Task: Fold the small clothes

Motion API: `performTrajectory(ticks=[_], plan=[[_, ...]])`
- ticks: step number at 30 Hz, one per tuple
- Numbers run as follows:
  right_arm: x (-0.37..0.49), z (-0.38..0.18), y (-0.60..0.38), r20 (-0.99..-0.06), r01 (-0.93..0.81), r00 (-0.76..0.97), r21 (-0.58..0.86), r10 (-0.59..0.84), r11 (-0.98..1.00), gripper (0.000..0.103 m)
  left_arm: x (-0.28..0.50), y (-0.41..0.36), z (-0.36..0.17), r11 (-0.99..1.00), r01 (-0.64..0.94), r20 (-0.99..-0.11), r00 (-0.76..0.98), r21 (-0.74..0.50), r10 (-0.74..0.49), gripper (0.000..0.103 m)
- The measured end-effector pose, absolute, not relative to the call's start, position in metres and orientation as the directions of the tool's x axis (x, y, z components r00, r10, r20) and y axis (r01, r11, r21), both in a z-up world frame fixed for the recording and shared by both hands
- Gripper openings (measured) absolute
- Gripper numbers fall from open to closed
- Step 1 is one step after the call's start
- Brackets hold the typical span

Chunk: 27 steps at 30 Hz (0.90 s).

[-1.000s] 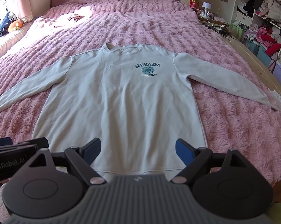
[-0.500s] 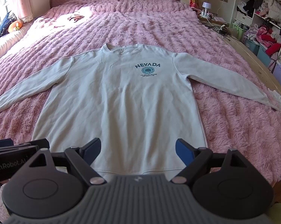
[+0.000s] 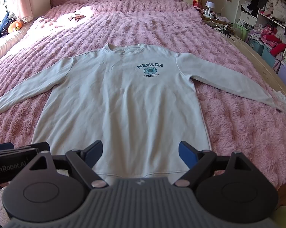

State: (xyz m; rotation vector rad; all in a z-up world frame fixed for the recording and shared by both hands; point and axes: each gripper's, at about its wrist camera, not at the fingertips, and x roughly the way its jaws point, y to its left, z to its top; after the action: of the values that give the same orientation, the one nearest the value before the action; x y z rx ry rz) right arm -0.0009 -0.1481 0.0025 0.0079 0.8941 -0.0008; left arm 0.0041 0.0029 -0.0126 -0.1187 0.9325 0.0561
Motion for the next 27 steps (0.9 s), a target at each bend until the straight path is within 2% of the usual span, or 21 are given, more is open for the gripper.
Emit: performTrajectory(ticks=[27], plan=[[-0.0005,-0.0057,-0.1521,-0.785,0.004,0.620,0.012,0.007,1.000,0.083,0.0054,0.0084,-0.0155,0.989,-0.119,-0.819,0.573,-0.086,-0.003,0.097]])
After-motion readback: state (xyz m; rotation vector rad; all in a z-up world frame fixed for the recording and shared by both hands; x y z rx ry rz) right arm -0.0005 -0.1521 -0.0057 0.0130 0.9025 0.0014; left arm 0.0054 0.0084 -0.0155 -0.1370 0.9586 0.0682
